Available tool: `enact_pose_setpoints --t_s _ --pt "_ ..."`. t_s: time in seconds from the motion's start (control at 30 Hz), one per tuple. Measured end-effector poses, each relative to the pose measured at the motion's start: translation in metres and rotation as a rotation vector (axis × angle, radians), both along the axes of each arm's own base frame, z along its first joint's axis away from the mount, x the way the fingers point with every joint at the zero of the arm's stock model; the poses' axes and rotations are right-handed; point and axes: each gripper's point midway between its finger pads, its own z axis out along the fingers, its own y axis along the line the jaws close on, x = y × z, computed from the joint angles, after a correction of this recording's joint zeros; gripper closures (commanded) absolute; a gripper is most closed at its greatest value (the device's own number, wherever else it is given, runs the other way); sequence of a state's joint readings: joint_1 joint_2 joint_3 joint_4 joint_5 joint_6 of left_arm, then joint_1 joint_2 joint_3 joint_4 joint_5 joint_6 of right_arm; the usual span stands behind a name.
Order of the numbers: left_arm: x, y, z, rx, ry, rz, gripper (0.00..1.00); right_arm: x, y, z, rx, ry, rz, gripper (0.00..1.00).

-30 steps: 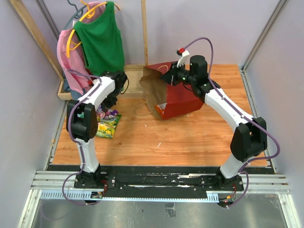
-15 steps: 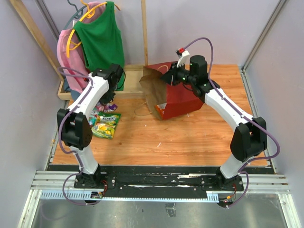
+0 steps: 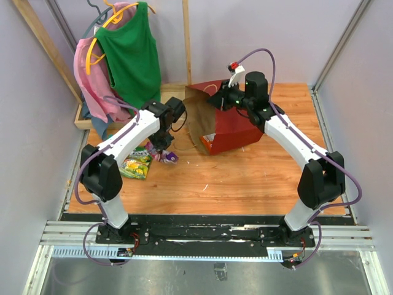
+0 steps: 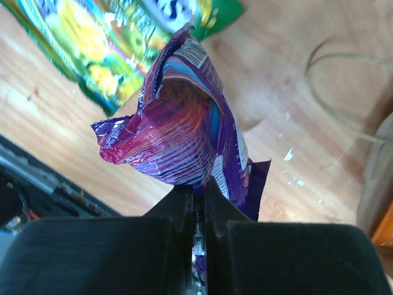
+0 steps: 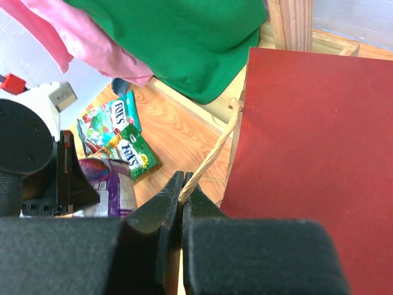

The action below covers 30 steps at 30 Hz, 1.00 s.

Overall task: Take the snacks out of the paper bag
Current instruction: Place the snack at the center of the board.

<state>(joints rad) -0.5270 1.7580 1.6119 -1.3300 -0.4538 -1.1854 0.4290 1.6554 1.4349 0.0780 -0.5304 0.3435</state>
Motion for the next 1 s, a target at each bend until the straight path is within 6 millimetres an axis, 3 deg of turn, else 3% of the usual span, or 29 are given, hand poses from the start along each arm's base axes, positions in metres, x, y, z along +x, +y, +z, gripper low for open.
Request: enact_pose_setpoints --t_s 0.27,0.5,0.8,1.0 --pt "-0.056 -0.01 -0.027 -0.109 0.161 0.062 0.99 -0.003 0.005 0.0 0.0 0.0 0.011 0.99" --pt "-0.079 -0.013 -0.02 -0.193 0.164 0.129 1.0 -0.006 0.009 0.0 0.0 0.0 0.02 0.99" --pt "-0.07 -0.004 -0.007 -0.215 0.099 0.2 1.0 -0.009 0.013 0.0 -0.004 -0.005 0.028 0.99" --pt "-0.04 0.038 0.0 -0.184 0.049 0.299 1.0 -0.009 0.013 0.001 -0.006 -0.009 0.025 0.99"
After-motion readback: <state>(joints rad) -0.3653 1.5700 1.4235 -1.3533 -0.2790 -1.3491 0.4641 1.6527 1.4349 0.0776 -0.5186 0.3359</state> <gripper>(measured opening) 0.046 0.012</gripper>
